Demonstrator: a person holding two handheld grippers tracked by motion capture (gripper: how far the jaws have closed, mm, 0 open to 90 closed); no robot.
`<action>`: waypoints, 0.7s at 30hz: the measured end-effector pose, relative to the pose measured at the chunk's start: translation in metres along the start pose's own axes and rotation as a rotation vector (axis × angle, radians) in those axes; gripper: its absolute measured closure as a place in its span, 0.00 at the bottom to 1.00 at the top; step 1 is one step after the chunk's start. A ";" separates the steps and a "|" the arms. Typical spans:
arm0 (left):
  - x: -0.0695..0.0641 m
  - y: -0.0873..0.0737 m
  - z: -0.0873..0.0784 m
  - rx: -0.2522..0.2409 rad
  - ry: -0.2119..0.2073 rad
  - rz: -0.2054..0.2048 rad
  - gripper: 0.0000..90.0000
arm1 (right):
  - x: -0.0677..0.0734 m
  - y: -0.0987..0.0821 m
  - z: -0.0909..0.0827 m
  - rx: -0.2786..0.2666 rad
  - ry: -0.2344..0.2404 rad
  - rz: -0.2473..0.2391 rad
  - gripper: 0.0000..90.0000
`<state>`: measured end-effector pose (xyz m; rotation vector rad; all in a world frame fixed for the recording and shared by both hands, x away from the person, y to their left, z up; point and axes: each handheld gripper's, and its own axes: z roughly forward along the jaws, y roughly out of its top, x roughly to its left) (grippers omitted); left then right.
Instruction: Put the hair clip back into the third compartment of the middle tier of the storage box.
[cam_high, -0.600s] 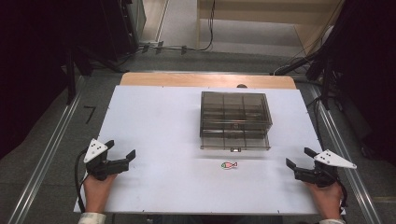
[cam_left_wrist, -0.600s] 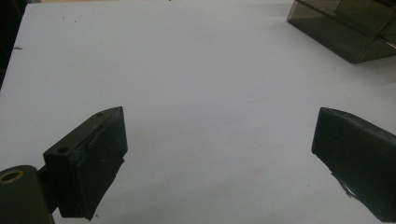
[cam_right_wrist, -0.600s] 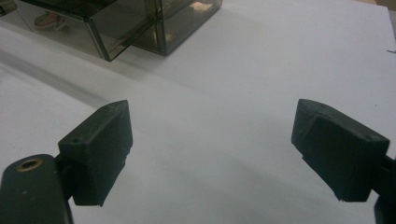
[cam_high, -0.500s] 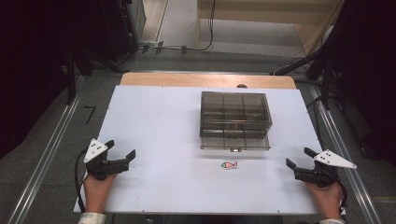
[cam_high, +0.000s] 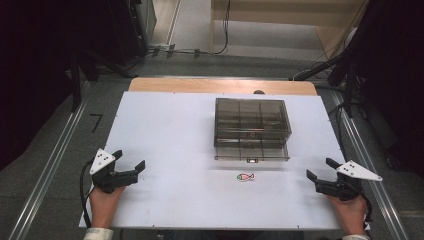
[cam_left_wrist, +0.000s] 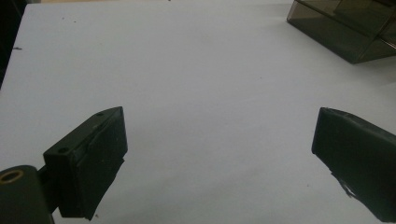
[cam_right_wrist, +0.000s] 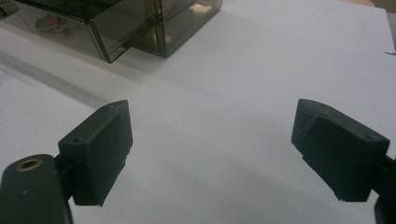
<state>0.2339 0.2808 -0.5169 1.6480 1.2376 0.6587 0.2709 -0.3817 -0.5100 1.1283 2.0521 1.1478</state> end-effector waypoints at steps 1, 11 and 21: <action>0.000 0.000 0.000 0.000 0.000 0.000 0.05 | 0.000 0.000 0.000 0.001 -0.002 -0.003 0.12; 0.000 0.000 0.000 0.003 -0.001 -0.004 0.05 | 0.000 0.000 -0.001 -0.003 -0.002 0.005 0.12; 0.000 0.000 0.000 0.003 -0.001 -0.004 0.05 | 0.002 0.001 -0.004 -0.006 -0.015 0.021 0.12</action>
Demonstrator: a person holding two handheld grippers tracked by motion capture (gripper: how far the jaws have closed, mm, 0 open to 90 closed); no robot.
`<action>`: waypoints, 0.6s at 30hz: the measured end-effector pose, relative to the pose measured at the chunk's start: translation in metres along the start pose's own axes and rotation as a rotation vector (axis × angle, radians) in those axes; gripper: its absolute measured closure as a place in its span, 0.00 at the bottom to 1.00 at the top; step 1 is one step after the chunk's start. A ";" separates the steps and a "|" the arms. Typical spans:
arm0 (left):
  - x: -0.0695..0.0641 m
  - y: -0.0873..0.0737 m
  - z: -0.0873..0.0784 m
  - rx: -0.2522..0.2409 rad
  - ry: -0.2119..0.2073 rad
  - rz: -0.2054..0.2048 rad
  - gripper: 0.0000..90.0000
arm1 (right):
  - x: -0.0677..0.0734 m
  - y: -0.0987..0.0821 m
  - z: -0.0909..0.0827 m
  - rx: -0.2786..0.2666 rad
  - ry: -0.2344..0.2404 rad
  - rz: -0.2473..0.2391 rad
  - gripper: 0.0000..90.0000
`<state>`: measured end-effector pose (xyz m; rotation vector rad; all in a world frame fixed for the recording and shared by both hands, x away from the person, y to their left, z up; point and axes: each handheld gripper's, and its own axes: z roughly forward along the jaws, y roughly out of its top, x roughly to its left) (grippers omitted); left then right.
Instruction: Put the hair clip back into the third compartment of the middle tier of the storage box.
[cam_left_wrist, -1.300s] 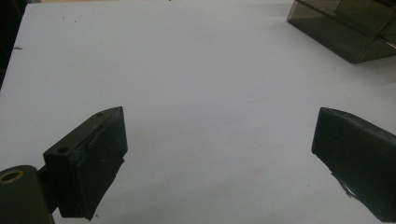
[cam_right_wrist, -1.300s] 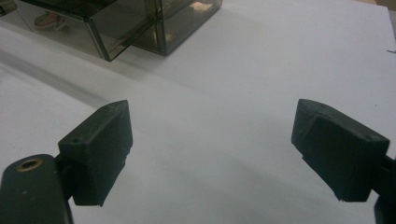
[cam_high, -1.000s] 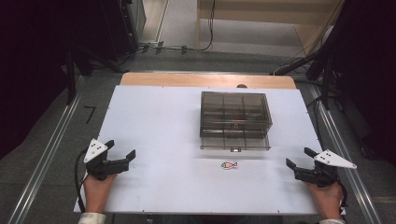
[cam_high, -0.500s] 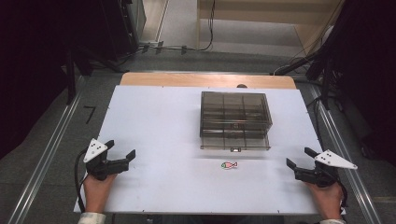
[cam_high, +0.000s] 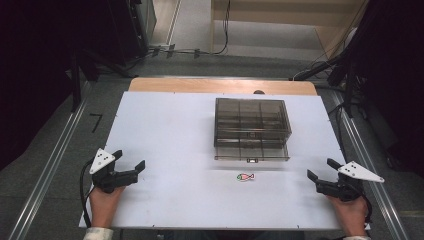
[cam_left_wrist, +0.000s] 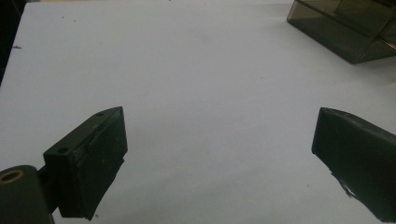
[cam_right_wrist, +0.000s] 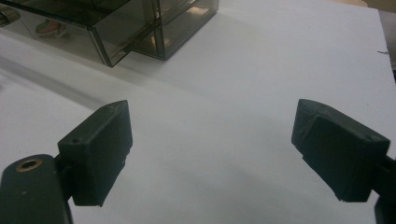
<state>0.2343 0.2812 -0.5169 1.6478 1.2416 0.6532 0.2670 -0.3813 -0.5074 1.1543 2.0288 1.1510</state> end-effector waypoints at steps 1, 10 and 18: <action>0.000 0.000 0.000 0.000 0.001 -0.002 0.05 | 0.001 0.000 0.000 -0.001 -0.002 0.000 0.12; 0.000 0.000 0.000 0.000 0.001 -0.002 0.05 | 0.013 0.004 -0.001 -0.017 -0.001 -0.012 0.12; 0.000 0.000 0.000 0.000 0.000 -0.002 0.05 | 0.018 0.007 -0.001 -0.010 0.011 -0.009 0.13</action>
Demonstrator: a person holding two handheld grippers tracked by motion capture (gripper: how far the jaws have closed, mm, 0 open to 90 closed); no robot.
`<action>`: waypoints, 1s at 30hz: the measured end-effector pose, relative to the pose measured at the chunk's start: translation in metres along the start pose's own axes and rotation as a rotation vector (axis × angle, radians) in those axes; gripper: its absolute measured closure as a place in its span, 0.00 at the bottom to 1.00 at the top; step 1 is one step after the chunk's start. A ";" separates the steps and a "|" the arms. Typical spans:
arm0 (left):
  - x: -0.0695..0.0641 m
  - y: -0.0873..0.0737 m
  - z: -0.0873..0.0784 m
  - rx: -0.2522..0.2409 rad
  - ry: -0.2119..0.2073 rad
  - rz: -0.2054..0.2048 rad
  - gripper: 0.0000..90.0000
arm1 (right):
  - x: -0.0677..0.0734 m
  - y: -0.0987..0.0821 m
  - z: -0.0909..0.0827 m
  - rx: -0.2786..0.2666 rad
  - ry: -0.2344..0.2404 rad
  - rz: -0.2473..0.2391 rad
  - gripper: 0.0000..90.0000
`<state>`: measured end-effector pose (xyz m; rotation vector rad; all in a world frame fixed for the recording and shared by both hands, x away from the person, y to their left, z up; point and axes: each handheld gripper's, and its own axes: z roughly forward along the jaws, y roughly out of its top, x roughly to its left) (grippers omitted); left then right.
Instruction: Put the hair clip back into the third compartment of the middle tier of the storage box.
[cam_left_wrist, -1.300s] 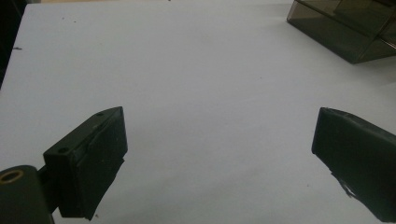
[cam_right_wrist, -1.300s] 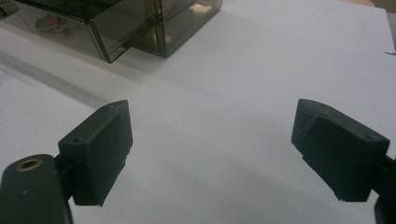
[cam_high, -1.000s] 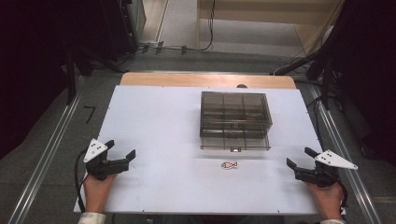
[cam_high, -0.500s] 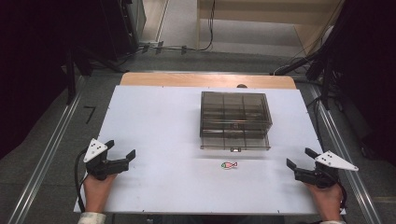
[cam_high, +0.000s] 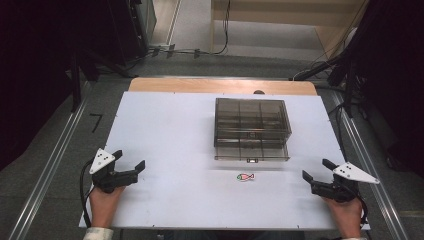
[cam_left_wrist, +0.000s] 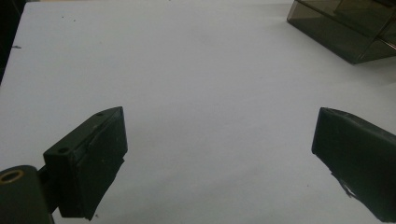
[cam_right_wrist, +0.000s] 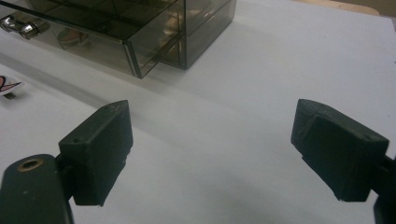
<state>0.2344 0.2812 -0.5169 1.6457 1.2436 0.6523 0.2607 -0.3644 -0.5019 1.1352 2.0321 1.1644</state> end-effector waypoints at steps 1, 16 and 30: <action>0.000 0.000 0.000 0.000 0.000 0.000 0.05 | 0.000 0.000 0.000 0.001 0.003 0.001 0.13; 0.000 0.000 0.000 0.000 0.000 0.000 0.05 | 0.014 0.006 0.002 -0.010 0.030 -0.016 0.14; 0.000 0.000 0.000 0.000 0.000 0.001 0.05 | 0.036 0.007 0.003 -0.015 0.058 -0.021 0.15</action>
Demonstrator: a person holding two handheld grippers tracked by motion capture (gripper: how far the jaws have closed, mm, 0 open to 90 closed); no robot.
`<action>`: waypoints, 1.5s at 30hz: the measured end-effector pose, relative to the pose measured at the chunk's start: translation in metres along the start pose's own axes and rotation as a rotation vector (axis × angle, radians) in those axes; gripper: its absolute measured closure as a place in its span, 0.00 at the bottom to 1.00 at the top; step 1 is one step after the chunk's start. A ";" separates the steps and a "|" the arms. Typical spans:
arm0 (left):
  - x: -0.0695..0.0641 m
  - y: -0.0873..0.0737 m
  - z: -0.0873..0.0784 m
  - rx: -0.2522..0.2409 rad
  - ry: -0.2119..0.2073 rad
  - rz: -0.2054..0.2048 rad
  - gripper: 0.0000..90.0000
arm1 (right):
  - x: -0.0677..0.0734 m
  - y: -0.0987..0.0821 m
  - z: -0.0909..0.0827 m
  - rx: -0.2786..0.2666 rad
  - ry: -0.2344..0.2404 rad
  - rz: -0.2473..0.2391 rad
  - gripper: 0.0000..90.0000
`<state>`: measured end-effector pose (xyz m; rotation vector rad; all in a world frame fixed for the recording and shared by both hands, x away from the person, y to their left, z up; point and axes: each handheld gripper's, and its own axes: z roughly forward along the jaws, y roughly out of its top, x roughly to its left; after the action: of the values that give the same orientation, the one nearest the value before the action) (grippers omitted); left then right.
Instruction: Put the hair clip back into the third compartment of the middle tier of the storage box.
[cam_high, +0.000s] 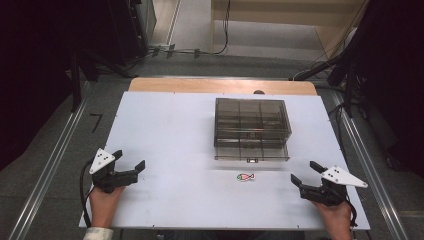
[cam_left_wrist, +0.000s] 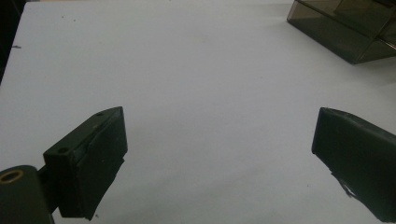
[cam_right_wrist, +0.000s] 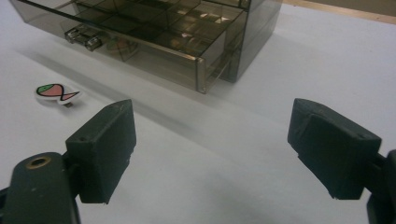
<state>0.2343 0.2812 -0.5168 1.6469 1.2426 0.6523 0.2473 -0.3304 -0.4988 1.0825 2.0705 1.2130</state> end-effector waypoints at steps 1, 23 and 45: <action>0.000 0.000 0.000 0.000 0.000 0.000 0.05 | 0.001 0.000 0.000 0.001 0.002 -0.002 0.16; 0.000 0.000 0.000 0.002 0.001 0.000 0.05 | 0.027 0.002 0.008 0.010 0.048 -0.033 0.20; 0.000 0.000 0.000 0.002 0.001 0.002 0.04 | 0.049 0.006 0.026 0.032 0.076 -0.075 0.21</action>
<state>0.2347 0.2809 -0.5170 1.6499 1.2432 0.6535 0.2414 -0.2754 -0.5070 0.9777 2.1746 1.2044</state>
